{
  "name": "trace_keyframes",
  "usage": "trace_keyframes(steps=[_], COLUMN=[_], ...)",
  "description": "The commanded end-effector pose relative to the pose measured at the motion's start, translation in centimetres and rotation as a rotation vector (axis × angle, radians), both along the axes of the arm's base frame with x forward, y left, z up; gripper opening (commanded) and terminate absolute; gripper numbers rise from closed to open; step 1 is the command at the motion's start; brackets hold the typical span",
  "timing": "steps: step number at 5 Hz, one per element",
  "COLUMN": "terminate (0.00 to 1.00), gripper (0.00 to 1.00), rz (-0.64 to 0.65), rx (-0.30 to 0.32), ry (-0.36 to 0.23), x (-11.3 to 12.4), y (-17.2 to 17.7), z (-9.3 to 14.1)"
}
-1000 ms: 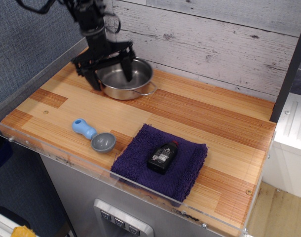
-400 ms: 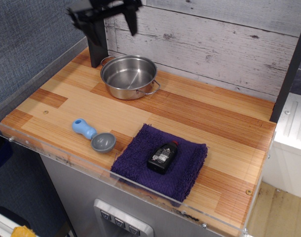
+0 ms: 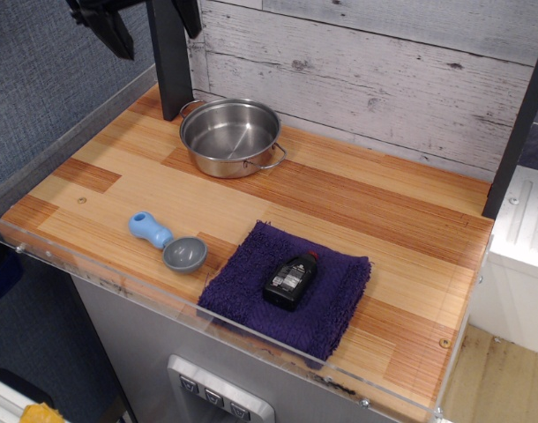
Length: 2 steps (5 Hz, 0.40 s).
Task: Adjust the pan
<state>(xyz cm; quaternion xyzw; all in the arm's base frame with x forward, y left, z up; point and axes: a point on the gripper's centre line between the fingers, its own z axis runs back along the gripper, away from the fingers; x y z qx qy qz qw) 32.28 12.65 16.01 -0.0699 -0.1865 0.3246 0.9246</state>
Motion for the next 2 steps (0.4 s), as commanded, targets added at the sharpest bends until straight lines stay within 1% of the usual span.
trace_keyframes(steps=[1, 2], terminate=[0.0, 1.0], gripper=[1.0, 1.0], rz=[0.013, 0.013], rx=[0.022, 0.022], ry=[-0.043, -0.043], x=[-1.5, -1.5], y=[0.36, 0.36], z=[1.47, 1.47])
